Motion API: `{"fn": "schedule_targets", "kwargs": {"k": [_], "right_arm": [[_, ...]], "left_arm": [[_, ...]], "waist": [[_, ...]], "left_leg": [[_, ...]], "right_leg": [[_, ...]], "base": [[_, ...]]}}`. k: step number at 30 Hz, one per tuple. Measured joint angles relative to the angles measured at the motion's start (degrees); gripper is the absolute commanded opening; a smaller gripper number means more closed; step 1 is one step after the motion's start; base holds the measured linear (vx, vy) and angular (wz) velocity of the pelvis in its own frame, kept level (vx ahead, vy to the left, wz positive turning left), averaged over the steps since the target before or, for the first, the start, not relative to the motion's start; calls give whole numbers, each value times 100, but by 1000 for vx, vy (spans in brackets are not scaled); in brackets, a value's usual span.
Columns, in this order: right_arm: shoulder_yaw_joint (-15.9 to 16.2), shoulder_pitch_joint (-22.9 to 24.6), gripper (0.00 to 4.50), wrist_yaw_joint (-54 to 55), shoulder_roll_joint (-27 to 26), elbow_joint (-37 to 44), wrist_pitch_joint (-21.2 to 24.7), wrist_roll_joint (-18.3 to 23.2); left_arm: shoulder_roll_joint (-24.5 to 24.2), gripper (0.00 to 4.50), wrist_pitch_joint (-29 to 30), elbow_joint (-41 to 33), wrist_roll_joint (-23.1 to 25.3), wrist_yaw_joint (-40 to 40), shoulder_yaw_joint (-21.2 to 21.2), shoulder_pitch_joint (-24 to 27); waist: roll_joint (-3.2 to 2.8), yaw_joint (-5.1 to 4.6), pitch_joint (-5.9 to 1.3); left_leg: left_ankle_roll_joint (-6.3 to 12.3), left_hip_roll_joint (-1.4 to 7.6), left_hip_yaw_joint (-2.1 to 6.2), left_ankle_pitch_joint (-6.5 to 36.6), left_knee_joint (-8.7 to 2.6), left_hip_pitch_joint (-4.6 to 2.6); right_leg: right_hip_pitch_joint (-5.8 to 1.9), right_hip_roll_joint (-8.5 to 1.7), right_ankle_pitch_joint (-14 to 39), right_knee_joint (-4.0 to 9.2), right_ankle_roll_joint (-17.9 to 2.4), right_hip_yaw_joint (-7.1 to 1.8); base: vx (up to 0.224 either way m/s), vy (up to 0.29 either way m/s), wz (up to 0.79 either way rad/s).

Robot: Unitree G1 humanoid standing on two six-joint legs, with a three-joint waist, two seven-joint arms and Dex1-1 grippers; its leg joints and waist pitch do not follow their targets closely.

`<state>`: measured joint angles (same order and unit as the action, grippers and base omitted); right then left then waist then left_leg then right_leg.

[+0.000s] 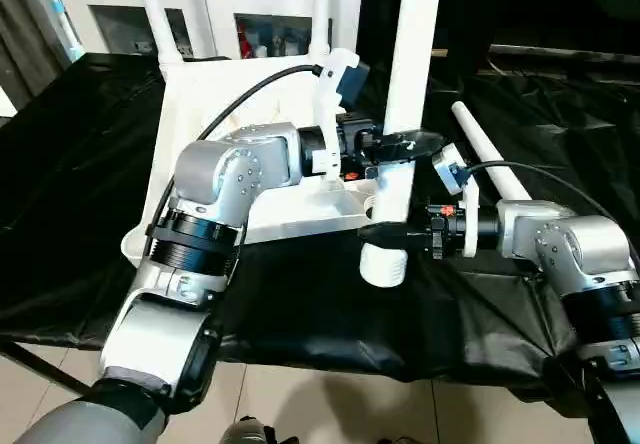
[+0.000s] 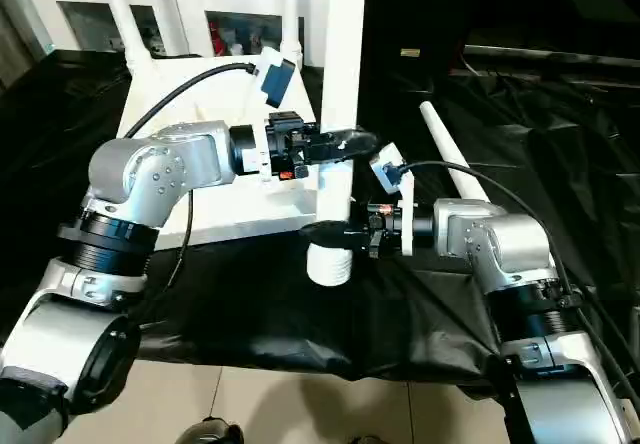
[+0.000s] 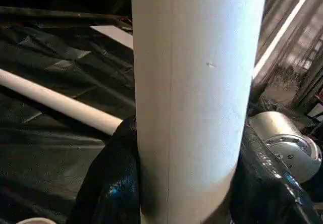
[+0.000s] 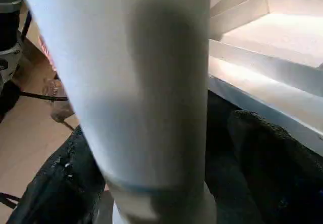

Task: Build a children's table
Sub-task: Pick table leg

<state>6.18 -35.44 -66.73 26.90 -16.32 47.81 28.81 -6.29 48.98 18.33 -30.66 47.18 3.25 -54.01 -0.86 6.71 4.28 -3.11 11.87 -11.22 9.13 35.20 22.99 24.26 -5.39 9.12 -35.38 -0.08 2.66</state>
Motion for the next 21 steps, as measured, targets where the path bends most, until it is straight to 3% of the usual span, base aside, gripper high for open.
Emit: {"fn": "schedule_targets", "kwargs": {"k": [16, 17, 21], "right_arm": [[1, 14, 371, -11, 5, 43, 96, 26], [1, 14, 345, -12, 5, 43, 97, 27], [1, 13, 320, -62, 4, 49, 112, 45]], "left_arm": [[21, 184, -29, 12, -2, 23, -7, 0], [20, 184, -29, 12, -2, 29, -6, 0], [9, 184, -39, 12, 1, 39, -5, 0]], "waist": [[0, 6, 0], [0, 6, 0], [1, 6, 0]], "left_leg": [[1, 0, 1, 0, 11, 0], [1, 0, 1, -1, 12, 0], [1, 0, 1, -1, 14, 0]], "right_leg": [[0, 0, -1, -8, 1, -2], [0, 0, -1, -9, 1, -2], [0, 0, -2, -12, 1, -2]], "base": [[0, 0, 0], [0, 0, 0], [0, 0, 0]]}}
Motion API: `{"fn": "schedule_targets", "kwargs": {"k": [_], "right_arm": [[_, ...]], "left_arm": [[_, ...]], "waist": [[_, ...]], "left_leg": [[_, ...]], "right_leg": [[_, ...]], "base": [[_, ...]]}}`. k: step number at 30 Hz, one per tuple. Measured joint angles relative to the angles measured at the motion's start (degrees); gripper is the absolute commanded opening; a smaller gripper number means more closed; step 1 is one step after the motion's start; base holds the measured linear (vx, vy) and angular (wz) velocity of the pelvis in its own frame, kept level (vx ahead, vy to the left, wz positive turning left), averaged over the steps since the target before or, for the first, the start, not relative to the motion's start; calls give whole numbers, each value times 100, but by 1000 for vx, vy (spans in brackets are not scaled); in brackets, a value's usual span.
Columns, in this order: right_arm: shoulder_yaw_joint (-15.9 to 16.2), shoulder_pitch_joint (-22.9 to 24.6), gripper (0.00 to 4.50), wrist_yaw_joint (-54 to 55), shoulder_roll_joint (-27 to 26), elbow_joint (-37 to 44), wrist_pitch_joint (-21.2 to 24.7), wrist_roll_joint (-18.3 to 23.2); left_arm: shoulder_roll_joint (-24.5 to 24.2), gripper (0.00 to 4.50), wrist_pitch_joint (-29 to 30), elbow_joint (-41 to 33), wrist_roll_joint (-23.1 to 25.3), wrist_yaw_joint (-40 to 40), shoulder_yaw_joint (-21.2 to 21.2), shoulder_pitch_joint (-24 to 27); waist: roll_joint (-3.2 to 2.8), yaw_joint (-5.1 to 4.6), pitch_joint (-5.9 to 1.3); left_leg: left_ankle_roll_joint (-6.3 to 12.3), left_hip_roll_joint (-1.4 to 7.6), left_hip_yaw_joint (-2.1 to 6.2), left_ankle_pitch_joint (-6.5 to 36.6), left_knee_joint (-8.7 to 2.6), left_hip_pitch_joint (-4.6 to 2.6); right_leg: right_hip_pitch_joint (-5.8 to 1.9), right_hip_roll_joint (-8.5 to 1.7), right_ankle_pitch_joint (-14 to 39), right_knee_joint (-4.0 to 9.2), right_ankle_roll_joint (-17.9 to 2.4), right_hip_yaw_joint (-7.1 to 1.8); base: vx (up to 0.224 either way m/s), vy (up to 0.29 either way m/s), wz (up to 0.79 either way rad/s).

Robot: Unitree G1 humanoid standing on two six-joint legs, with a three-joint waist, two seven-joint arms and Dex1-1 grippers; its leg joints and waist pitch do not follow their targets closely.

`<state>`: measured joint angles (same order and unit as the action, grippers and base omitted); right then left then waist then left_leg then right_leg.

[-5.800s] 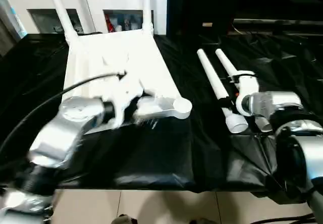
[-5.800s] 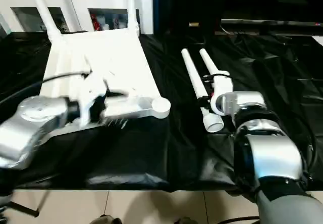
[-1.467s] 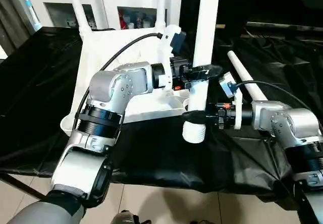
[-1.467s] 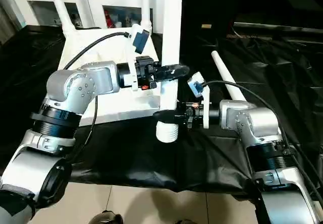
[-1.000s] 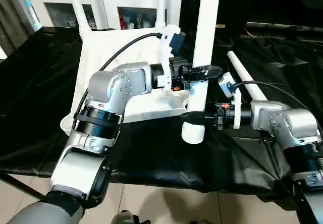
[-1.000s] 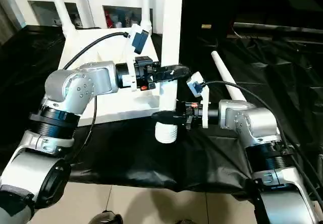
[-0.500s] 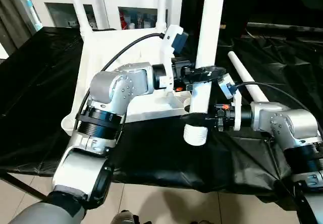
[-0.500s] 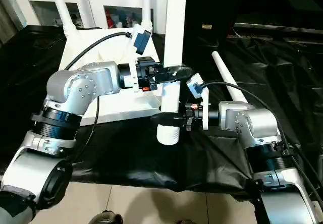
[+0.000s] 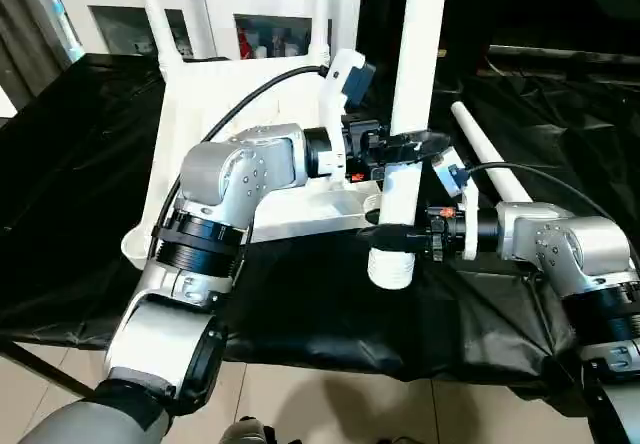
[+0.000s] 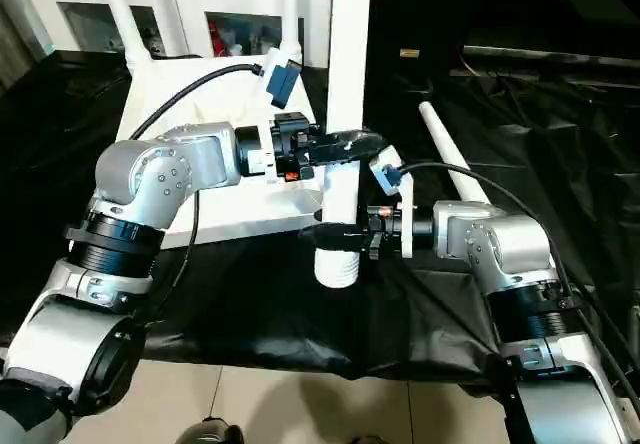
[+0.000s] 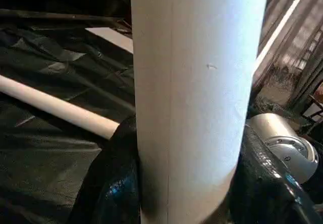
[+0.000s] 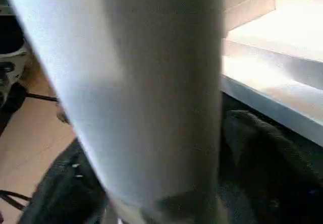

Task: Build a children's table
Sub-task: Pick table leg

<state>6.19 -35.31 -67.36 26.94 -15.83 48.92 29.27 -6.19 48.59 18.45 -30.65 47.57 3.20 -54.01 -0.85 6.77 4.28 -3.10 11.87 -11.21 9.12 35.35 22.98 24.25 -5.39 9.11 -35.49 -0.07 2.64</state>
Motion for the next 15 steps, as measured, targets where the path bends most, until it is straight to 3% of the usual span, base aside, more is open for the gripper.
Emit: {"fn": "schedule_targets", "kwargs": {"k": [15], "right_arm": [[69, 0, 218, -49, -3, 128, -1, 36]], "left_arm": [[-41, 184, -9, 0, 11, 37, 1, 2]], "waist": [[0, -2, 0]], "left_leg": [[-1, 0, 3, 0, 8, -2]], "right_leg": [[0, 0, 0, -11, 0, 0]], "base": [[0, 0, 0]]}}
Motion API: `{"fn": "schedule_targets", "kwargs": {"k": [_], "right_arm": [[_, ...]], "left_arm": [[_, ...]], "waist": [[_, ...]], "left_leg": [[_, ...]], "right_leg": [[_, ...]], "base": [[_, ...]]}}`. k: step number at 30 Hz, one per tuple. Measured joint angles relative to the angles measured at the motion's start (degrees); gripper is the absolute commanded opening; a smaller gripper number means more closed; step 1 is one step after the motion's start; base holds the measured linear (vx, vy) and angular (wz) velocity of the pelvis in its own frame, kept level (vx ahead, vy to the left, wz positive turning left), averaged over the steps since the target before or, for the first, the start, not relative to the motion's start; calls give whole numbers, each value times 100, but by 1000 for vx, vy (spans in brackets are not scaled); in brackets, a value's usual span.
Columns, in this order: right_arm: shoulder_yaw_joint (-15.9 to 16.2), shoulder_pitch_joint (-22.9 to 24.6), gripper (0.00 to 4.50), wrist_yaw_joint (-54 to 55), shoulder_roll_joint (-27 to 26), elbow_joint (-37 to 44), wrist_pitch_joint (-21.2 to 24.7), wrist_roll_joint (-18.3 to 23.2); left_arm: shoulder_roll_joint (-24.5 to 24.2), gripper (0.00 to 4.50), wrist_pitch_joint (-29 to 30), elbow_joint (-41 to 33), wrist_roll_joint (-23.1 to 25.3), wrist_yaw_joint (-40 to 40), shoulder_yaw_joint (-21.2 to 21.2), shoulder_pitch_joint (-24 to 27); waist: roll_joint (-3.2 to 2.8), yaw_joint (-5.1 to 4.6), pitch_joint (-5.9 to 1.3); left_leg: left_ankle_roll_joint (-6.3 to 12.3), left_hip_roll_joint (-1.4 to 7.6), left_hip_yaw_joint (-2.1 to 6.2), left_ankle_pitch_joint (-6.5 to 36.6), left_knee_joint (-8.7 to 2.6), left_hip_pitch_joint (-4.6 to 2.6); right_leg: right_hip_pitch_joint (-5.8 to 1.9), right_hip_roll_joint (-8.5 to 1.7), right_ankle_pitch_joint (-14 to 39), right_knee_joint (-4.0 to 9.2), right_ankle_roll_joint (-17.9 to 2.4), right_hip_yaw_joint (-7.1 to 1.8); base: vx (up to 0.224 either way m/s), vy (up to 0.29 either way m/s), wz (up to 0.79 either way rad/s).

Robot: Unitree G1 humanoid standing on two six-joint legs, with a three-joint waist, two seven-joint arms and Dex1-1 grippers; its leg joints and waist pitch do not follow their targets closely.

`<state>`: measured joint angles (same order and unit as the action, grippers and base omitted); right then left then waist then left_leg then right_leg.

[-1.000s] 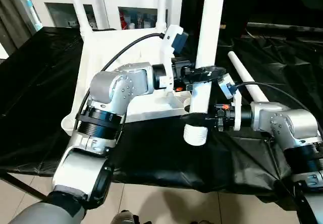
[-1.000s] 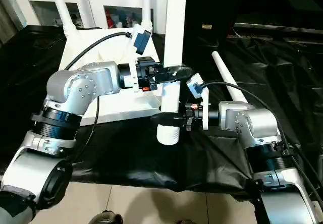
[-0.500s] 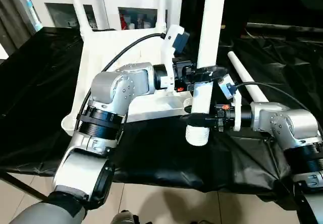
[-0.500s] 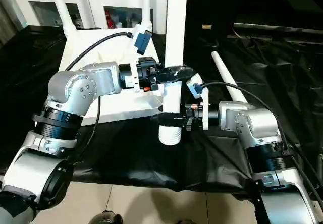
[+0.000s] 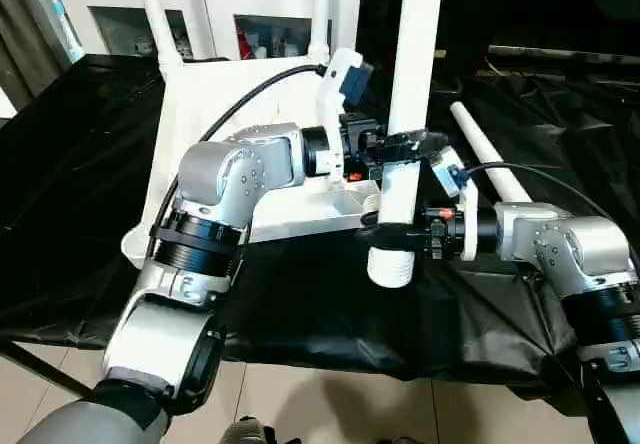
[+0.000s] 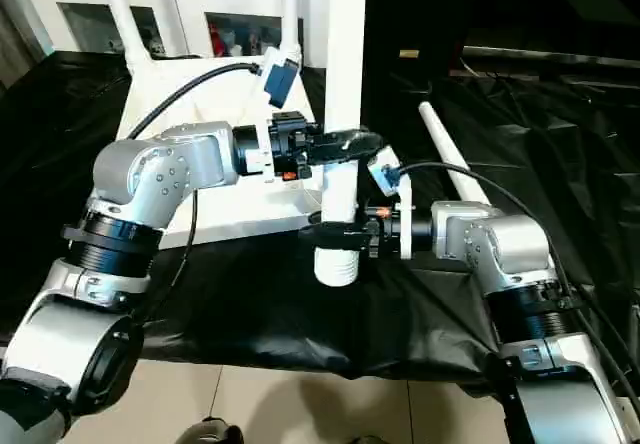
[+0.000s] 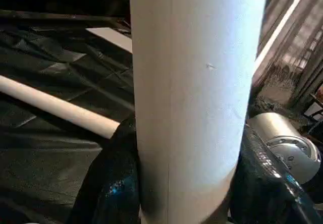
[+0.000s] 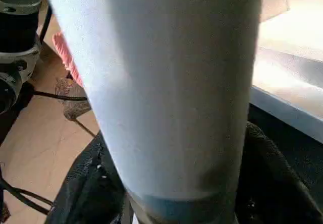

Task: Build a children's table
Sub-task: Pick table leg

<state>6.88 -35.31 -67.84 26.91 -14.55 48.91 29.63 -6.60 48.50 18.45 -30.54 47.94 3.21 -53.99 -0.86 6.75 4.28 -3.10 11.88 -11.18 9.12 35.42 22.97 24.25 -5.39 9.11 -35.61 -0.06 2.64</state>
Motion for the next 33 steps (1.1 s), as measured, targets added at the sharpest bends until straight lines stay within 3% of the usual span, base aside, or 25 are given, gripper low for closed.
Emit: {"fn": "schedule_targets", "kwargs": {"k": [6, 9, 14, 20, 24, 26, 27, 30, 33], "right_arm": [[8, 0, 207, 0, -1, -3, -60, -7], [8, 0, 207, 5, -4, -3, -95, -7], [-7, -2, 205, 52, -11, -11, -173, -4], [-241, 32, 199, 320, -176, -80, -241, 3], [-524, 286, 194, 639, -379, -103, -301, 88], [-692, 440, 194, 852, -431, 96, -335, 182], [-812, 560, 193, 1077, -433, 291, -411, 168], [-1002, 774, 193, 1489, -426, 580, -588, 28], [-958, 1049, 193, 2840, -856, 789, -1504, -884]], "left_arm": [[-2, 184, -25, 0, 0, 2, 0, 2], [33, 254, -64, 0, 1, -5, -13, 12], [91, 271, -53, 5, -16, -23, -110, 11], [389, 281, -368, -38, -691, -530, -1183, 0], [295, 281, -749, -608, -817, -678, -1519, 124], [100, 281, -905, -1091, -614, -781, -1467, 452], [-98, 281, -1078, -1400, -248, -958, -1317, 764], [-347, 281, -1295, -1581, 380, -1316, -1224, 1348], [-290, 281, -1997, -1802, 1043, -2182, -1280, 2196]], "waist": [[1, -2, 0], [0, -3, 0], [1, -4, 0], [0, -17, -1], [-7, -9, -5], [-29, -22, -17], [-43, -29, -26], [-45, -36, -28], [-62, -97, -45]], "left_leg": [[0, 0, 1, 0, 2, 0], [0, 0, 1, 0, 2, 0], [0, 0, 1, 0, 3, 0], [-1, 0, 5, -1, 7, -2], [-2, 0, 15, 0, 7, -1], [-1, 1, 24, 3, 7, -2], [-2, 1, 27, 2, 4, -2], [-10, 2, 38, -3, 4, -10], [-13, -3, 51, -3, -3, -35]], "right_leg": [[0, 0, 0, -2, 0, -1], [0, 0, 0, -2, 0, -1], [0, 0, 0, -2, 0, -1], [-1, 0, 0, -11, 0, 2], [-2, 0, 0, -8, 0, 1], [-2, 0, 1, -4, 1, -1], [-3, 1, 1, -1, 1, 1], [-11, 7, 7, -5, 24, 5], [-34, 7, 14, 11, 68, -1]], "base": [[0, 0, 0], [0, 0, 0], [0, 0, 0], [0, 0, 0], [0, 0, 0], [0, 0, 0], [0, 0, 0], [0, 0, 0], [0, 0, 0]]}}
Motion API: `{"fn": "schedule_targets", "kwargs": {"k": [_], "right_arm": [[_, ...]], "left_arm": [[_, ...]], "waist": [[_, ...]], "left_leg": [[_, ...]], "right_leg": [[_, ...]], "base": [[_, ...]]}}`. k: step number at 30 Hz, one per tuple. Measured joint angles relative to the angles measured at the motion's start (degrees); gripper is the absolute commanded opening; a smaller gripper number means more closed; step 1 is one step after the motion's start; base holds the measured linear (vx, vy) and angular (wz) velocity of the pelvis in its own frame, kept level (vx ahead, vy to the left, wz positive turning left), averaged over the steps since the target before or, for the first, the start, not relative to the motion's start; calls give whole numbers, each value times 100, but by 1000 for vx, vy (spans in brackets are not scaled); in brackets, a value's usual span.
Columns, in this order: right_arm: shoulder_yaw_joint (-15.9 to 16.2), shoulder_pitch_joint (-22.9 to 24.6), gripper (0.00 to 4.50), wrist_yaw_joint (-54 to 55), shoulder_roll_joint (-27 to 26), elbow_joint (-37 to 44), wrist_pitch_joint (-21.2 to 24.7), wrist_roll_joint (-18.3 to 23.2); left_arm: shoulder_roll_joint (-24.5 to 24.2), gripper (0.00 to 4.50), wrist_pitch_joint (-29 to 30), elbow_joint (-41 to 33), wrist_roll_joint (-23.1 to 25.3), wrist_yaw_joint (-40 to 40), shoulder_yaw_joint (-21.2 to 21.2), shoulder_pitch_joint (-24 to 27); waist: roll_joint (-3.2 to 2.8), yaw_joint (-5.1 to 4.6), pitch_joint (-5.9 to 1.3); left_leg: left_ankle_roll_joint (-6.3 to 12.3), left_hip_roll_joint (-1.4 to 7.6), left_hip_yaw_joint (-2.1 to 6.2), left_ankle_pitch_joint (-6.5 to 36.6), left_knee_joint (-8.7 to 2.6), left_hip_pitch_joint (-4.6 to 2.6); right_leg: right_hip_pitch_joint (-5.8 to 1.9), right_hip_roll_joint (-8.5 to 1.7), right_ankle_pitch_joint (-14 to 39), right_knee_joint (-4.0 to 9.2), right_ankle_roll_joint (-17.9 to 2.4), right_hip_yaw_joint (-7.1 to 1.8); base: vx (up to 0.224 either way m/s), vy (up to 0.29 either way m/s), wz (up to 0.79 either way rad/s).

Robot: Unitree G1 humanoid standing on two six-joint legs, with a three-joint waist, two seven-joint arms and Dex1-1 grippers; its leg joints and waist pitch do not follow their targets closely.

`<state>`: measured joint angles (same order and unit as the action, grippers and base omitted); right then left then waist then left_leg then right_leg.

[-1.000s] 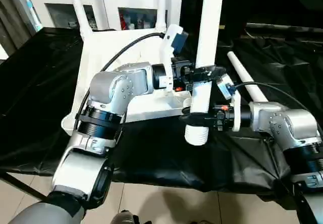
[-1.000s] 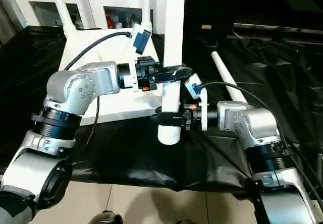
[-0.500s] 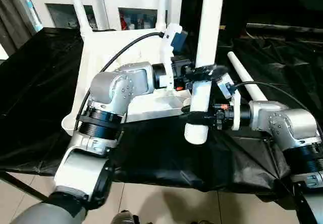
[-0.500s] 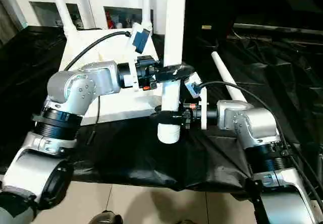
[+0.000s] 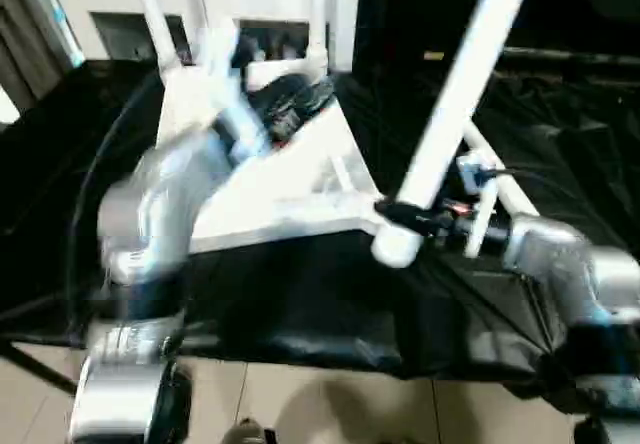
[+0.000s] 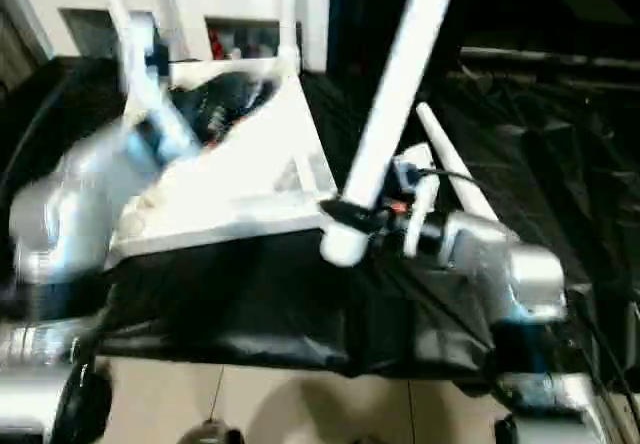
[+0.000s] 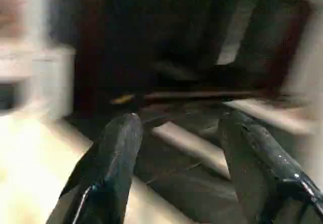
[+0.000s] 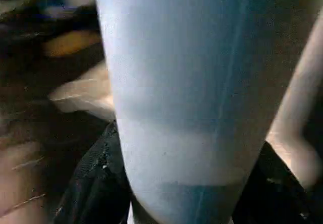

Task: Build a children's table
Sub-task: Pick table leg

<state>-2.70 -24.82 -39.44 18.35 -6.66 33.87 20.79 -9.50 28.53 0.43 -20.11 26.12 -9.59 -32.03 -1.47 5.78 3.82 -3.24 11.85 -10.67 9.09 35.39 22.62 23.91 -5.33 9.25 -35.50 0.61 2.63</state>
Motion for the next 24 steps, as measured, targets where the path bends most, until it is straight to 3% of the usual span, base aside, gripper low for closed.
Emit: {"fn": "schedule_targets", "kwargs": {"k": [3, 7, 13, 15, 17, 20, 21, 22, 24], "right_arm": [[46, 365, 193, 1175, -284, 30, -1133, -909], [26, 1029, 193, 1974, -779, 562, -1335, -1145], [85, 1392, 193, 2281, -1218, 643, -1530, -1140], [87, 1384, 193, 2320, -1212, 632, -1678, -1166], [87, 1374, 193, 2349, -1260, 626, -1703, -1166], [92, 1364, 193, 2351, -1369, 626, -1660, -1113], [88, 1366, 193, 2329, -1335, 626, -1646, -1112], [88, 1371, 193, 2309, -1272, 624, -1644, -1116], [79, 1416, 193, 2260, -1189, 619, -1643, -1118]], "left_arm": [[66, 281, -395, -22, 681, -874, -186, 922], [98, 281, -1160, -184, 1588, -1667, -59, 1874], [256, 281, -1550, -208, 1944, -2183, 136, 1948], [275, 281, -1612, -176, 2036, -2256, 217, 1939], [287, 281, -1703, -163, 2109, -2292, 240, 1923], [331, 281, -1668, -161, 2106, -2377, 195, 1820], [361, 281, -1616, -162, 2069, -2387, 179, 1808], [403, 281, -1593, -164, 2001, -2383, 188, 1792], [444, 281, -1595, -174, 1904, -2313, 261, 1778]], "waist": [[18, -80, 0], [94, -99, -35], [113, -95, -45], [80, -176, -45], [47, -290, -37], [98, -359, -57], [111, -356, -63], [119, -299, -64], [109, -257, -79]], "left_leg": [[-2, 0, 7, -1, -16, 19], [-2, -1, 18, -1, -45, 30], [-1, -13, 25, 0, -51, 38], [-8, 14, 103, -3, -64, 33], [-56, 88, 185, -33, -97, 11], [-129, 198, 182, -70, -107, -42], [-156, 166, 140, 44, -74, -56], [-26, 143, 132, 184, -9, -21], [18, -26, 146, 235, 27, 15]], "right_leg": [[9, 4, -2, 36, 28, 7], [8, 14, -7, 71, 38, 6], [1, 17, -5, 88, 43, -7], [-53, 103, -14, 166, 39, 14], [-119, 128, -34, 215, -62, 135], [-101, 132, -16, 19, -154, 277], [-64, 150, 21, 8, -136, 295], [-26, 131, 28, 3, -140, 315], [77, 127, 30, -7, -143, 336]], "base": [[0, 0, 0], [0, 0, 0], [0, 0, 0], [0, 0, 0], [-3, -39, 3], [-8, -119, 3], [-11, -148, 0], [-21, -130, -8], [-21, -81, -11]]}}
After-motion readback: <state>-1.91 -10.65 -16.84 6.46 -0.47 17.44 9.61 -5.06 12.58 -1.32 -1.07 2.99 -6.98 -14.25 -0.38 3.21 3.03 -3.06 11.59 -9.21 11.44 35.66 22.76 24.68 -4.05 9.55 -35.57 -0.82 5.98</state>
